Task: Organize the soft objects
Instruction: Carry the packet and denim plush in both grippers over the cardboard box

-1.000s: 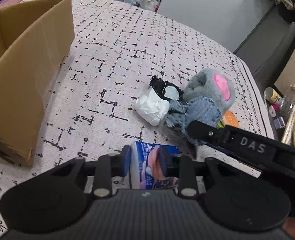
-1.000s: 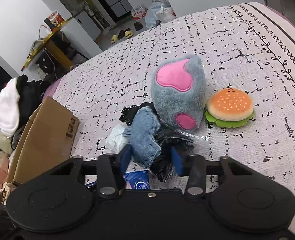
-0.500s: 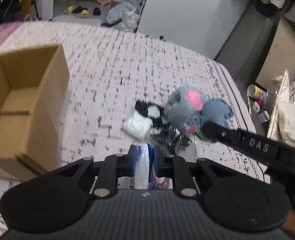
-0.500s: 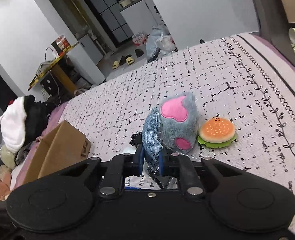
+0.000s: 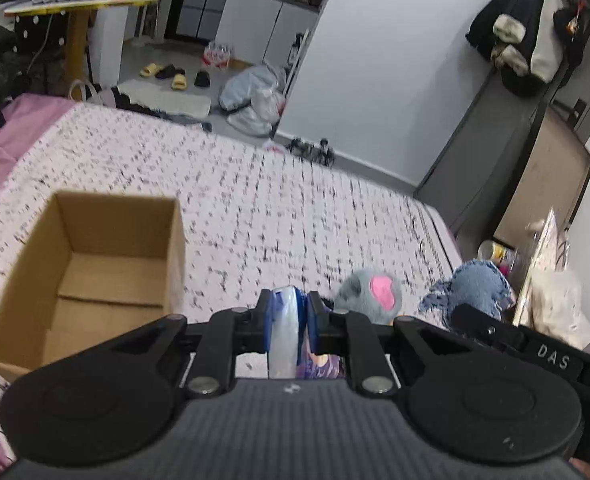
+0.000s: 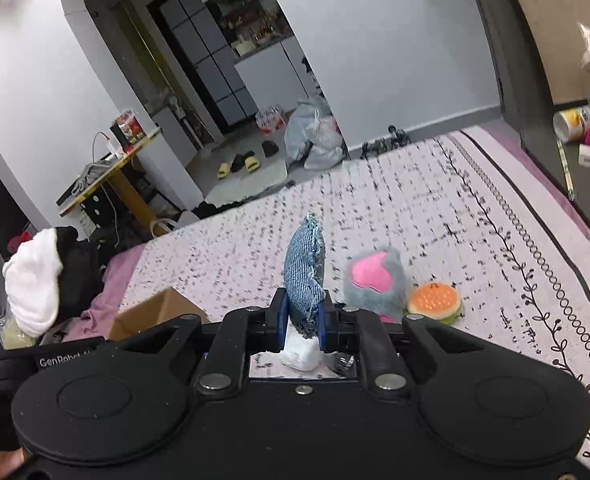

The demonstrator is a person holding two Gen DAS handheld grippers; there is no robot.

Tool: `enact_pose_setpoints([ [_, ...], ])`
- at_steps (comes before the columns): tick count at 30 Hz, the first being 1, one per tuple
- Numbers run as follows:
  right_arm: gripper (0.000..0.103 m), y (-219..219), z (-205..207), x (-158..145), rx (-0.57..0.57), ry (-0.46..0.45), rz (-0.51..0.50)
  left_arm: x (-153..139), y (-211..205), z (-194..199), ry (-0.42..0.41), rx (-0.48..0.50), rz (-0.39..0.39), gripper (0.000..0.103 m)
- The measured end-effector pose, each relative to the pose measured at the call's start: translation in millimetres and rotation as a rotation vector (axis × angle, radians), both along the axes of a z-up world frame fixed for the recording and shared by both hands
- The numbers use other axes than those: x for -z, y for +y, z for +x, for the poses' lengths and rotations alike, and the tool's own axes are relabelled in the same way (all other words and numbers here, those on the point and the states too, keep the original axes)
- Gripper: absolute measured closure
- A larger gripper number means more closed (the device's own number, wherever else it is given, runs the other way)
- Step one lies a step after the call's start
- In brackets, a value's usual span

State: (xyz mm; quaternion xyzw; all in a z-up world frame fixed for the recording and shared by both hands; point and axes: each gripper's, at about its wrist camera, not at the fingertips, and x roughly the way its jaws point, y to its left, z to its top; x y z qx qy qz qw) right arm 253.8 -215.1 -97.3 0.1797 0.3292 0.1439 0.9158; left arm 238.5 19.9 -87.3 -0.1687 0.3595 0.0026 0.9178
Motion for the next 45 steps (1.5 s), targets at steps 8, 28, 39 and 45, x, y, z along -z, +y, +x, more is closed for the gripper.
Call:
enact_pose_setpoints([
  [8, 0.088, 29, -14, -23, 0.011, -0.043, -0.023, -31, 40, -17, -0.072, -0.037, 0.012, 0.087],
  [28, 0.088, 121, -15, -37, -0.125, -0.053, -0.075, -17, 158, -8, -0.059, -0.142, 0.002, 0.087],
  [39, 0.088, 175, 4, -25, -0.24, -0.014, -0.092, 28, 182, 15, -0.03, -0.172, 0.006, 0.087],
  [45, 0.088, 198, 17, -12, -0.292, 0.019, -0.082, 47, 187, 23, -0.018, -0.191, 0.02, 0.087],
])
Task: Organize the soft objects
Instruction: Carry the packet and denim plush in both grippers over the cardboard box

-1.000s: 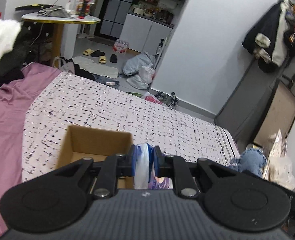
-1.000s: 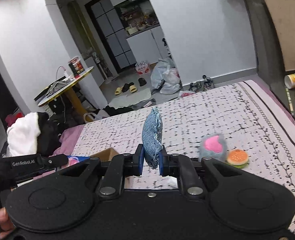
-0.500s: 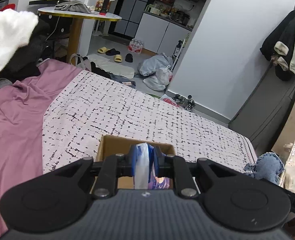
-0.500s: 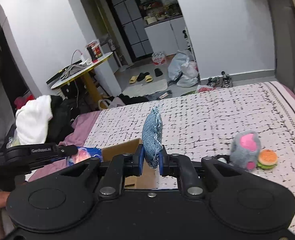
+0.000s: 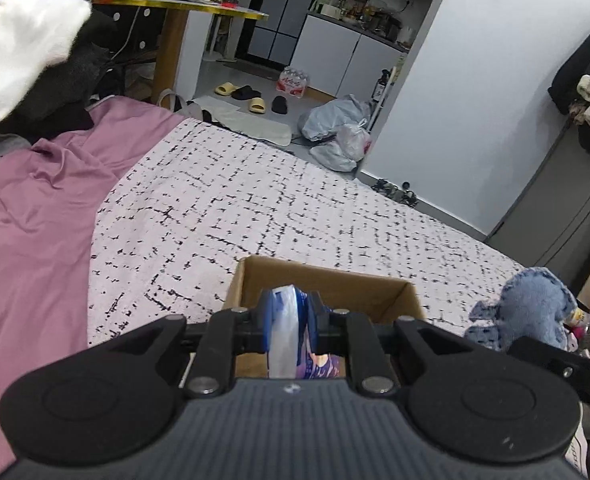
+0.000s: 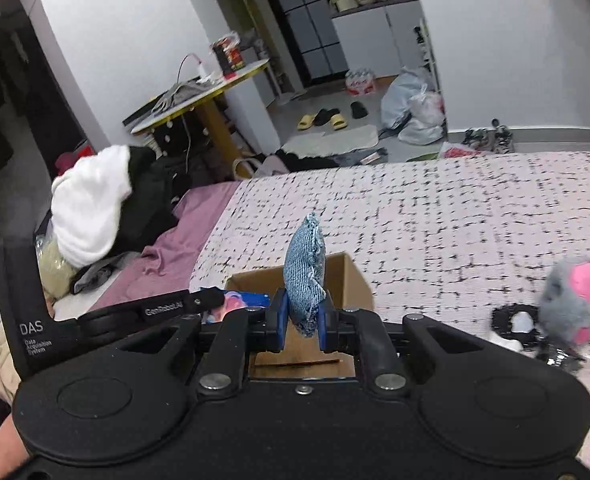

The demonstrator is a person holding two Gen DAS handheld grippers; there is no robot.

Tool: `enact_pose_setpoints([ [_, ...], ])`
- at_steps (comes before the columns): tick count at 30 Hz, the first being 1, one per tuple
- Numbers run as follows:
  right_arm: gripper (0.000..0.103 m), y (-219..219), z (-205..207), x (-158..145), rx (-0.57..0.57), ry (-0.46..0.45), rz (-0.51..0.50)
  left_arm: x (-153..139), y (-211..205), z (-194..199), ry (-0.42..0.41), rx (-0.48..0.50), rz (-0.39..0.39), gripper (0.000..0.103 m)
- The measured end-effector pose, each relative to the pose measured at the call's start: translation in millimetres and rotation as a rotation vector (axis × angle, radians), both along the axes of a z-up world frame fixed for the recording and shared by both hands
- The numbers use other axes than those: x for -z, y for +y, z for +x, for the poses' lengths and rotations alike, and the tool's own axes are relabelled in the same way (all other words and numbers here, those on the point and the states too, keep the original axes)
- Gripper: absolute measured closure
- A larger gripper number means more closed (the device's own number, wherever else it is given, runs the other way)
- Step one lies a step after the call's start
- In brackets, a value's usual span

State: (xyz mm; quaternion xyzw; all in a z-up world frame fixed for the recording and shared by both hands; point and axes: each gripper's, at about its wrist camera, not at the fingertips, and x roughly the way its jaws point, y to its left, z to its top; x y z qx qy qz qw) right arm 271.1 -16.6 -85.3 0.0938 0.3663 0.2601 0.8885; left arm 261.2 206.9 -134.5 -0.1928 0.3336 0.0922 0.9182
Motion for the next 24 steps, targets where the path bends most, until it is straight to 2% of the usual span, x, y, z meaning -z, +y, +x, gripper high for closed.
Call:
enact_pose_setpoints([
  [7, 0.088, 23, 6, 17, -0.057, 0.038, -0.002, 12, 0, 5, 0.018, -0.017, 0.02, 0.086],
  [14, 0.088, 30, 12, 30, -0.066, 0.081, -0.004, 10, 7, 0, 0.026, -0.056, 0.015, 0.082],
  [17, 0.088, 33, 14, 33, -0.069, 0.104, -0.01, 2, 12, 1, 0.032, -0.063, 0.015, 0.063],
  [19, 0.088, 36, 16, 33, -0.074, 0.118, -0.012, -7, 14, -1, 0.036, -0.068, 0.034, 0.046],
  [22, 0.088, 42, 19, 34, -0.087, 0.129, -0.019, -23, 19, -5, 0.024, -0.065, 0.033, 0.029],
  [24, 0.088, 46, 21, 34, -0.092, 0.133, -0.027, -30, 22, -8, 0.02, -0.065, 0.032, 0.024],
])
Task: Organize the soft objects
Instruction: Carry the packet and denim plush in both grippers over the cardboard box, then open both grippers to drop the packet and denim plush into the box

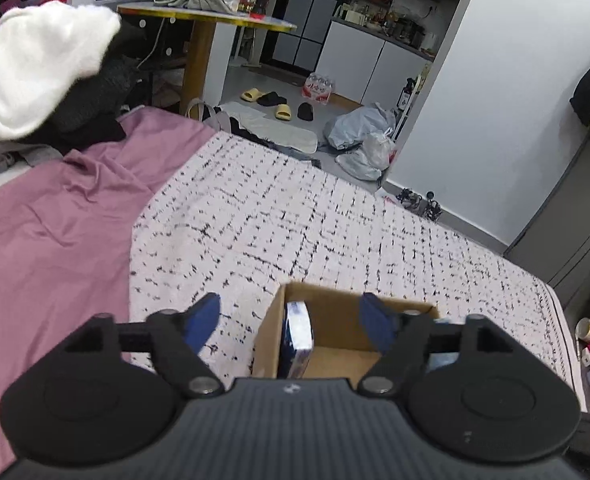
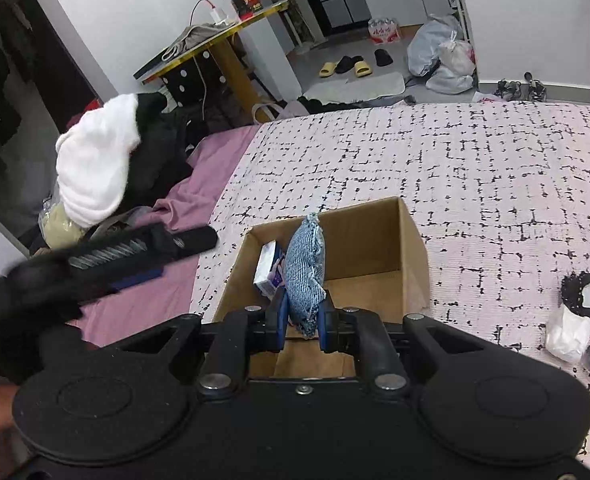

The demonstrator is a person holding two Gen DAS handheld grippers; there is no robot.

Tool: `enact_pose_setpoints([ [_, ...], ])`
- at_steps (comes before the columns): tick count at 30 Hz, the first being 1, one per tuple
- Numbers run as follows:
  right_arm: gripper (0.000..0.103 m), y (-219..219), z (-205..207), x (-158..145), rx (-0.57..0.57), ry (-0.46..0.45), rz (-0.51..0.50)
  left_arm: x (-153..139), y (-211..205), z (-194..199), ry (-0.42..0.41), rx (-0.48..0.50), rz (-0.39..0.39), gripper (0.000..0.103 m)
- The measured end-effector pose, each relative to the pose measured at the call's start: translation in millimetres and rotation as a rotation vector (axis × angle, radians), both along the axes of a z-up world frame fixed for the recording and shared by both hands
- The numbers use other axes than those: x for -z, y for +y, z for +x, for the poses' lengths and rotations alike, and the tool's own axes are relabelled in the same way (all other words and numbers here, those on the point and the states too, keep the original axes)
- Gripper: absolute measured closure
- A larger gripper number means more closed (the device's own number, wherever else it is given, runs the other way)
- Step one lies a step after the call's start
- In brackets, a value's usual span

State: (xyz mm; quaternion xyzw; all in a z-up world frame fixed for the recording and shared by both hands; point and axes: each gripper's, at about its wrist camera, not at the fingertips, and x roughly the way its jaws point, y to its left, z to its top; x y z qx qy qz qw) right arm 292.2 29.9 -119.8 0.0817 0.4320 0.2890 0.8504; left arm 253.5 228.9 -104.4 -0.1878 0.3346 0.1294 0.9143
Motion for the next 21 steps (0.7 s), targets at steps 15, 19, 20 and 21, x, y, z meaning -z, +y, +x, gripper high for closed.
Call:
enact_pose_setpoints([
  [15, 0.086, 29, 24, 14, -0.04, 0.072, -0.047, -22, 21, -7, 0.07, -0.056, 0.001, 0.015],
  [19, 0.068, 30, 28, 14, -0.051, 0.106, -0.034, -26, 21, -12, 0.09, -0.078, -0.012, 0.014],
  [20, 0.062, 28, 26, 12, -0.047, 0.101, -0.03, -27, 20, -13, 0.09, -0.08, -0.013, 0.014],
  [21, 0.05, 24, 23, 6, -0.04, 0.085, -0.026, -29, 20, -15, 0.087, -0.085, -0.016, 0.014],
])
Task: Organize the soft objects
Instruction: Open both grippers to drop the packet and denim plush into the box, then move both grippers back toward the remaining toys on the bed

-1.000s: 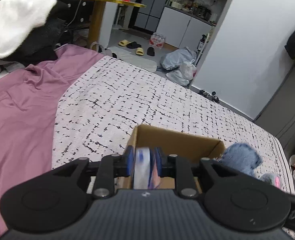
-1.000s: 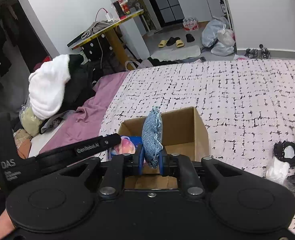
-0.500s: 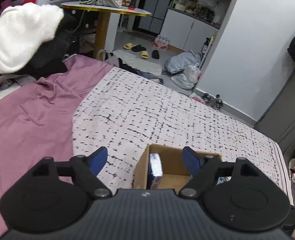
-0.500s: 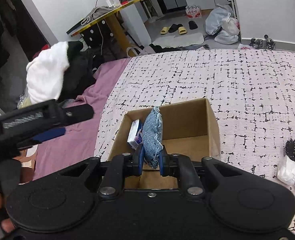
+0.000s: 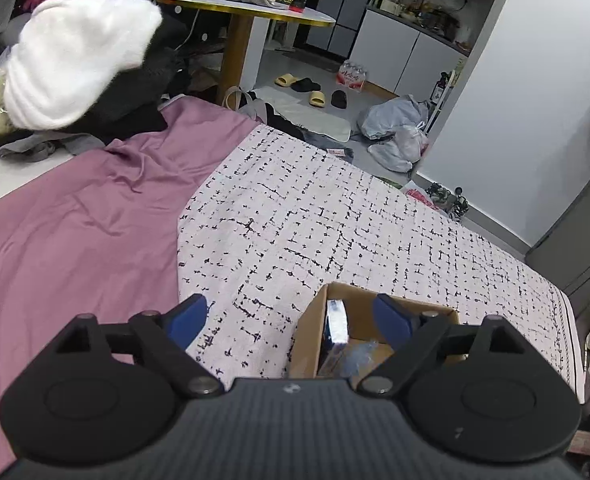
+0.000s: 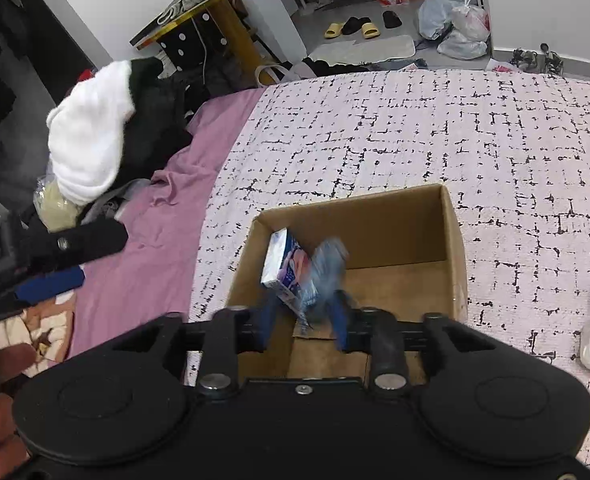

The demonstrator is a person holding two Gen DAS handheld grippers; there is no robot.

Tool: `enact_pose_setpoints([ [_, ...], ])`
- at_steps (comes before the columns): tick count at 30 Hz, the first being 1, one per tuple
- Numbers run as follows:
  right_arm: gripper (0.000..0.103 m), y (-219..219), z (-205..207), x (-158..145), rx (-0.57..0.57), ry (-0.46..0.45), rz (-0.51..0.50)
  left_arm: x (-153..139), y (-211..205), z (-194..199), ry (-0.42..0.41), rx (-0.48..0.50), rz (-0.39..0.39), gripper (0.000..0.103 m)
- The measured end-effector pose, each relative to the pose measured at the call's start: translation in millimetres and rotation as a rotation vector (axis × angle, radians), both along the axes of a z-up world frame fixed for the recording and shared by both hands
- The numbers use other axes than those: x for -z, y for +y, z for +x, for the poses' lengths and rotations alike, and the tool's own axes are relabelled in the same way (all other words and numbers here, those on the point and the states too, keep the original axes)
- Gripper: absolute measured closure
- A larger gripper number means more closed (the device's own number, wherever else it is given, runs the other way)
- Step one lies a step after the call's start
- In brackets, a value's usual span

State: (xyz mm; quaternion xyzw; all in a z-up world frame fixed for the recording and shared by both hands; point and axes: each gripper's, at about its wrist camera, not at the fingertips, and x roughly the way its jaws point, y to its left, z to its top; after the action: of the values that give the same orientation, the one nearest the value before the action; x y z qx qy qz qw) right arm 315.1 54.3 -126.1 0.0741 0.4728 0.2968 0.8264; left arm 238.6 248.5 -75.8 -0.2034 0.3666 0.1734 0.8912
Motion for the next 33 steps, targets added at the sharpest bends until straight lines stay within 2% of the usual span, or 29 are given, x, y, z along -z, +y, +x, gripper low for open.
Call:
enact_pose_setpoints([
  [1, 0.04, -4, -3, -5, 0.001, -0.017, 0.009, -2, -2, -2, -0.004, -0.003, -0.004, 0.012],
  [2, 0.036, -9, -7, -11, 0.0, -0.035, 0.023, -4, -3, -2, -0.006, -0.004, -0.009, 0.011],
  [4, 0.016, -20, -12, -21, 0.004, -0.05, 0.041, -9, -6, -3, -0.028, -0.006, -0.031, 0.003],
  [7, 0.01, -39, -21, -32, 0.021, -0.079, 0.053, -18, -15, -8, -0.067, -0.004, -0.038, 0.0],
  [10, 0.001, -57, -31, -41, 0.037, -0.108, 0.051, -23, -28, -8, -0.061, 0.029, -0.035, 0.0],
  [12, 0.0, -71, -38, -46, 0.04, -0.127, 0.06, -26, -39, -10, -0.07, 0.043, -0.034, 0.0],
  [15, 0.0, -88, -47, -53, 0.028, -0.143, 0.062, -34, -52, -19, -0.15, 0.028, -0.057, 0.0],
  [17, 0.0, -98, -53, -58, 0.014, -0.16, 0.066, -39, -65, -22, -0.171, 0.048, -0.037, 0.0],
  [22, 0.0, -124, -64, -66, 0.037, -0.176, 0.073, -53, -95, -30, -0.184, 0.081, 0.057, 0.0],
  [26, 0.0, -144, -70, -68, 0.059, -0.161, 0.091, -60, -111, -37, -0.181, 0.094, 0.056, 0.0],
  [33, 0.0, -173, -83, -74, 0.072, -0.228, 0.03, -67, -144, -49, -0.154, 0.114, 0.12, 0.0],
])
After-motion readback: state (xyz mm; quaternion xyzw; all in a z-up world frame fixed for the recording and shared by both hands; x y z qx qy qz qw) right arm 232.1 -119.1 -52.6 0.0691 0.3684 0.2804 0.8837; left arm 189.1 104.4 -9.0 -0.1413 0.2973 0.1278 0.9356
